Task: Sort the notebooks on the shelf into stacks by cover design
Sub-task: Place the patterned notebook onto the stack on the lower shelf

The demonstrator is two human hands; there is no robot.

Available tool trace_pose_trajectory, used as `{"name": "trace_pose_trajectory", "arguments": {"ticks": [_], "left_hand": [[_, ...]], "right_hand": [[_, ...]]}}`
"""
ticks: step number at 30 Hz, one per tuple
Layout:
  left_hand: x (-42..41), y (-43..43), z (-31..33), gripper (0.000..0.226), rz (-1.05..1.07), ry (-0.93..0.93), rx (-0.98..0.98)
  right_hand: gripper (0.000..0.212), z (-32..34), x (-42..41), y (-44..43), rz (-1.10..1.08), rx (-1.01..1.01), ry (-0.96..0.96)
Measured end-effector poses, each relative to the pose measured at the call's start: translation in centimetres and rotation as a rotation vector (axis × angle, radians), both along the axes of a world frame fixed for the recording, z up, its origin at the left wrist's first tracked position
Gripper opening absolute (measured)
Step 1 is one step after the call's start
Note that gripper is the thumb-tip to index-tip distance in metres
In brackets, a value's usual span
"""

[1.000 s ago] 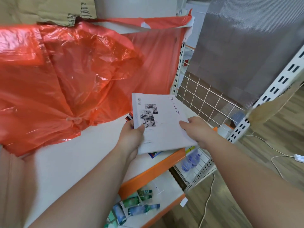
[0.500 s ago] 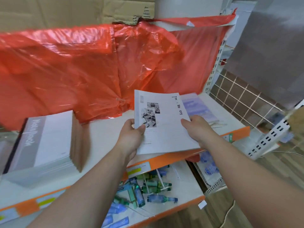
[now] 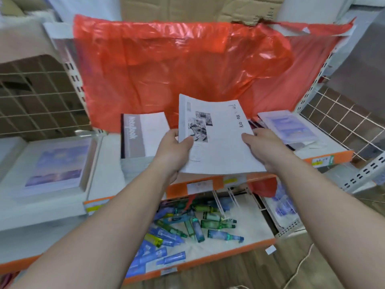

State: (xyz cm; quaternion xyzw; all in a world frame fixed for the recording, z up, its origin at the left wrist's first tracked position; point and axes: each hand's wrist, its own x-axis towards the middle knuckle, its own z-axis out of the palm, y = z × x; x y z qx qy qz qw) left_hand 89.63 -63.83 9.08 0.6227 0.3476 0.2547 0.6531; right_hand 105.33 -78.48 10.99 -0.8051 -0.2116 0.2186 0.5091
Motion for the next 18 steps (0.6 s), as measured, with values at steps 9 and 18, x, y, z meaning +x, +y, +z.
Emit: {"name": "trace_pose_trajectory", "arguments": {"ticks": [9,18], "left_hand": [[-13.0,4.9,2.0,0.012,0.132,-0.016,-0.020],[-23.4,7.3,1.1,0.013,0.388,0.033,-0.032]], "right_hand": [[0.018,2.6,-11.7,6.4,0.130,0.059,0.008],[0.015,1.9,-19.8,13.5,0.323,0.031,0.107]]}}
